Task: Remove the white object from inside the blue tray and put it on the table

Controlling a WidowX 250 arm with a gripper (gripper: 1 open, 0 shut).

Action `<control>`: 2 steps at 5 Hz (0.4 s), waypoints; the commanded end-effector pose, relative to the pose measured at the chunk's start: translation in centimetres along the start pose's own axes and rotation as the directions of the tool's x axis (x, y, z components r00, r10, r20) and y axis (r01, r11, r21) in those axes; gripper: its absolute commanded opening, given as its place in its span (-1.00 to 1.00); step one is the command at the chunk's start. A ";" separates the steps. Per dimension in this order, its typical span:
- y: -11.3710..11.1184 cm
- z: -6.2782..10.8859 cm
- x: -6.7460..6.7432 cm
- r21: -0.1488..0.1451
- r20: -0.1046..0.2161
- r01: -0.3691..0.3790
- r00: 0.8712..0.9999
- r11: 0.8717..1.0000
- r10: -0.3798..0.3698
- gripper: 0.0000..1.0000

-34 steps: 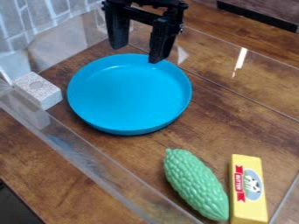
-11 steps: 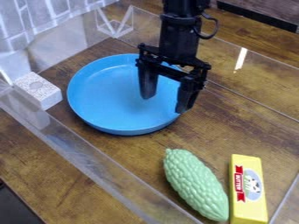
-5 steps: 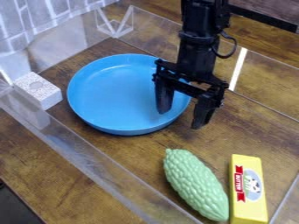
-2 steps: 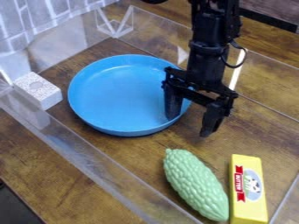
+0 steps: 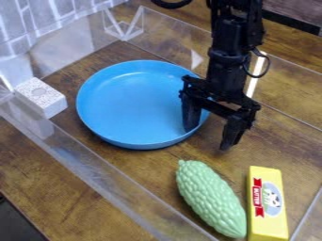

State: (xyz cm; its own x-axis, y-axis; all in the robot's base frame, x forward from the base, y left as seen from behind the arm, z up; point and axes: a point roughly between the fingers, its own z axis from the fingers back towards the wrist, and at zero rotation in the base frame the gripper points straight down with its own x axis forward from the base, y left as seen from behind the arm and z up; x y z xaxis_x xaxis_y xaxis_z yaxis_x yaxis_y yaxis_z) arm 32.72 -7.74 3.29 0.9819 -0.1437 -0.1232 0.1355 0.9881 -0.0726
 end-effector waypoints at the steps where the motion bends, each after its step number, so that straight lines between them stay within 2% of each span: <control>1: -1.2 1.5 1.3 0.001 0.075 0.043 0.996 0.999 -0.043 -1.00; 2: -1.5 1.4 1.5 -0.002 0.079 0.058 0.995 0.998 -0.058 -1.00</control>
State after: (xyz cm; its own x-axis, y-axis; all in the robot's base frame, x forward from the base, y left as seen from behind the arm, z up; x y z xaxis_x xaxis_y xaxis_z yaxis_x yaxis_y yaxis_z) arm 33.21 -8.38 3.07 0.9810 -0.1633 -0.1045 0.1560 0.9849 -0.0749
